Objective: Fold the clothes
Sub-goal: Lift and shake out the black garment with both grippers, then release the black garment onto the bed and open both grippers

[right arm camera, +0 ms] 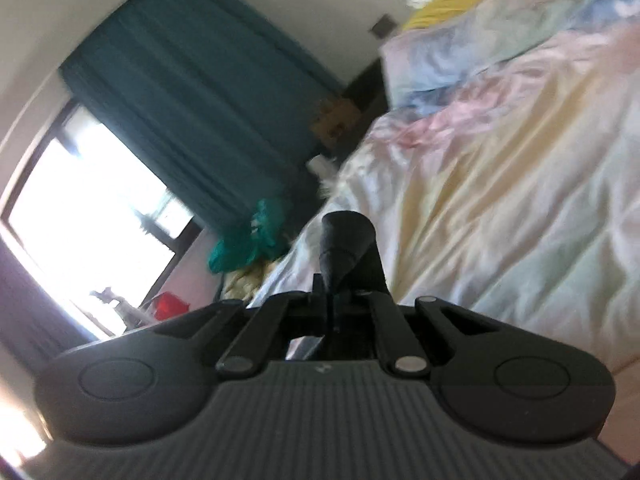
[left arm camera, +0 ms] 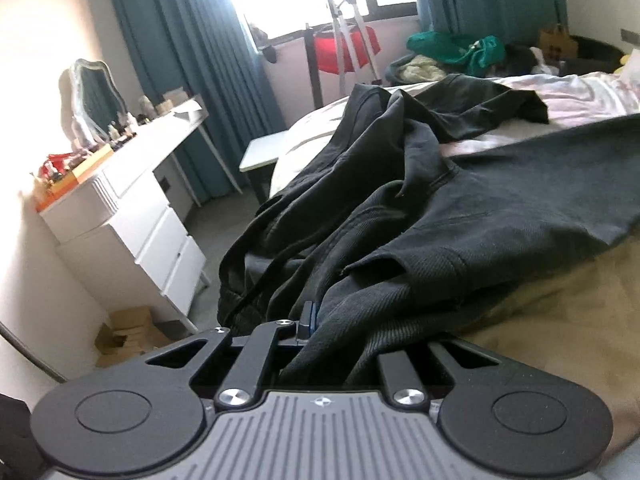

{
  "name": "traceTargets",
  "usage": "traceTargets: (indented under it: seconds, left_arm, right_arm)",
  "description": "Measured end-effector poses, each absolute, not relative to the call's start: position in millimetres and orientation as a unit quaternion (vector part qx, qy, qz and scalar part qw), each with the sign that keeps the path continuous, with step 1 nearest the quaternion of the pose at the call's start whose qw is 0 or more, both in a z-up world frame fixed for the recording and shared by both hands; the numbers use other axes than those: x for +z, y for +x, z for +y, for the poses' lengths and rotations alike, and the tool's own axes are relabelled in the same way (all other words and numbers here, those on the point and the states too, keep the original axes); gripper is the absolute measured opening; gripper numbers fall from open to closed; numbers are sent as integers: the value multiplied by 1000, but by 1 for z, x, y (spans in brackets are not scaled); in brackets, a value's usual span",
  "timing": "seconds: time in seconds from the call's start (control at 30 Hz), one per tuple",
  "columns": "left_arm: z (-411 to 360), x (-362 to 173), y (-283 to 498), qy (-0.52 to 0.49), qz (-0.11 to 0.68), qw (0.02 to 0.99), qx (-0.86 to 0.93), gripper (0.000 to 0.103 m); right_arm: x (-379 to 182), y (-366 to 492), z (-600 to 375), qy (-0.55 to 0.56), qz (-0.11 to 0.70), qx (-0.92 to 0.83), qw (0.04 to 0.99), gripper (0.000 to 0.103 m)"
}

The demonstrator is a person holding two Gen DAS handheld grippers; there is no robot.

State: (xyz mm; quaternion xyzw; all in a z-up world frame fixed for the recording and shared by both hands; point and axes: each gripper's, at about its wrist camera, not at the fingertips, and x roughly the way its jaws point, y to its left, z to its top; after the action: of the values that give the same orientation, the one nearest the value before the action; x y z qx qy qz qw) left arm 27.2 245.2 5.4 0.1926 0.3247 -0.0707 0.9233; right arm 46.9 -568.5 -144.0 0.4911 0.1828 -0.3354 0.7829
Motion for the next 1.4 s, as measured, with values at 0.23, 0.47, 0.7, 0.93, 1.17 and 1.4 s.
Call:
traceTargets:
  seconds: [0.23, 0.47, 0.7, 0.93, 1.17, 1.4]
  left_arm:
    - [240, -32, 3, 238, 349, 901, -100, 10]
    - [235, -49, -6, 231, 374, 893, -100, 29]
    - [241, -19, -35, 192, 342, 919, -51, 81]
    - [211, 19, -59, 189, 285, 939, -22, 96]
    - [168, 56, -62, 145, 227, 963, -21, 98]
    - [81, 74, -28, 40, 164, 984, -57, 98]
  right_arm:
    - [-169, 29, -580, 523, 233, -387, 723, 6]
    - [-176, 29, -573, 507, 243, -383, 733, 10]
    - [-124, 35, -558, 427, 198, -430, 770, 63]
    - [-56, 44, -501, 305, 126, -384, 862, 79]
    - [-22, 56, -434, 253, 134, -226, 931, 80]
    - [-8, 66, -365, 217, 143, -111, 959, 80]
